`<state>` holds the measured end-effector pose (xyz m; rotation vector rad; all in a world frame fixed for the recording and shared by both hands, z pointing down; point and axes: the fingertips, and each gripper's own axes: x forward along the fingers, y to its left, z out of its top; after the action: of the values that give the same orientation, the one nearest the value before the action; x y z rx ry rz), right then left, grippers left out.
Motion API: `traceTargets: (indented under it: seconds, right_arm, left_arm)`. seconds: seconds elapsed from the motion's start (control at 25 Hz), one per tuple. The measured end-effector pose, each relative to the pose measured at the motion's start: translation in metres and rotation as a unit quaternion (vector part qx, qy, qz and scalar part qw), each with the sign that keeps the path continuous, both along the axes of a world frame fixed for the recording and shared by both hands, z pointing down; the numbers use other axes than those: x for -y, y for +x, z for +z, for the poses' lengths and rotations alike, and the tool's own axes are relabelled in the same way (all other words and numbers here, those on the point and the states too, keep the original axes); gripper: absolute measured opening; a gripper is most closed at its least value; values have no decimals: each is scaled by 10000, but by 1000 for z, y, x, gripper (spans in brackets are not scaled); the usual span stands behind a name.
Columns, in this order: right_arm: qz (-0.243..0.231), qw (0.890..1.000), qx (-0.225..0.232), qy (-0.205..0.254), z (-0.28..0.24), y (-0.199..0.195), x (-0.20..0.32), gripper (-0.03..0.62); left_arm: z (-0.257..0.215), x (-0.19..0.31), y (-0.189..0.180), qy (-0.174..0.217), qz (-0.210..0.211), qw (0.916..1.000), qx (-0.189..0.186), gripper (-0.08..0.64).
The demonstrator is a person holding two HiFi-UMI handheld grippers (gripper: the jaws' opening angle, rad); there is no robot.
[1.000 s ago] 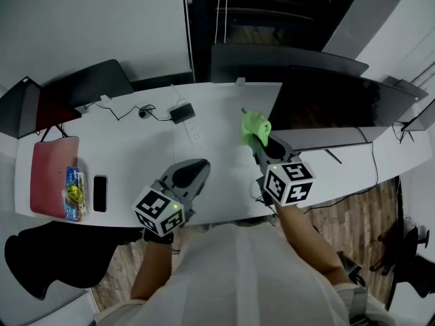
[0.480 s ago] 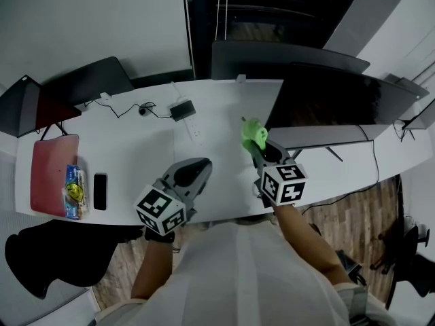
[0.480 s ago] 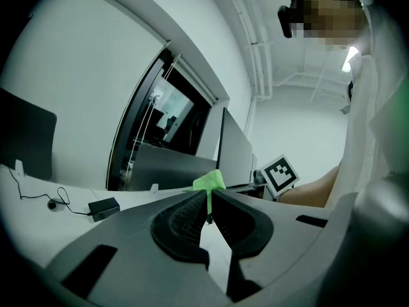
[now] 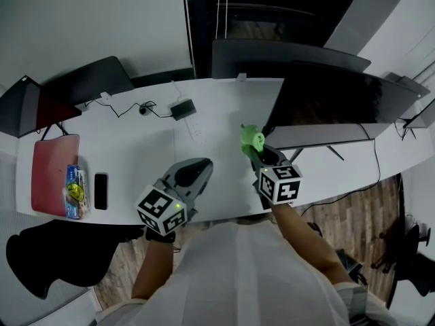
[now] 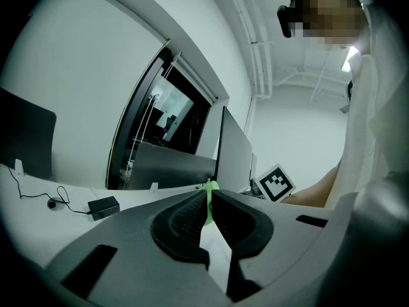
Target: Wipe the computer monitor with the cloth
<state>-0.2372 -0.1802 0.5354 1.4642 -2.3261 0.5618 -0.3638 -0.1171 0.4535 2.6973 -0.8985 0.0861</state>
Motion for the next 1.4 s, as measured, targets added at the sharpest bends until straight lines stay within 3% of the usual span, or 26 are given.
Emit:
traceTargets:
  seconds: [1.16, 1.28, 1.4]
  right_arm:
    - [-340, 9950, -610, -721, 68, 8, -24, 71]
    - [-547, 9931, -618, -837, 71, 3, -30, 71]
    - [-1113, 9881, -652, -838, 58, -16, -39, 71]
  left_arm:
    - [1, -2, 2, -13, 24, 10000, 33, 34]
    - [1, -2, 3, -7, 22, 10000, 32, 34]
    - [-3, 0, 0, 15, -34, 10000, -11, 34]
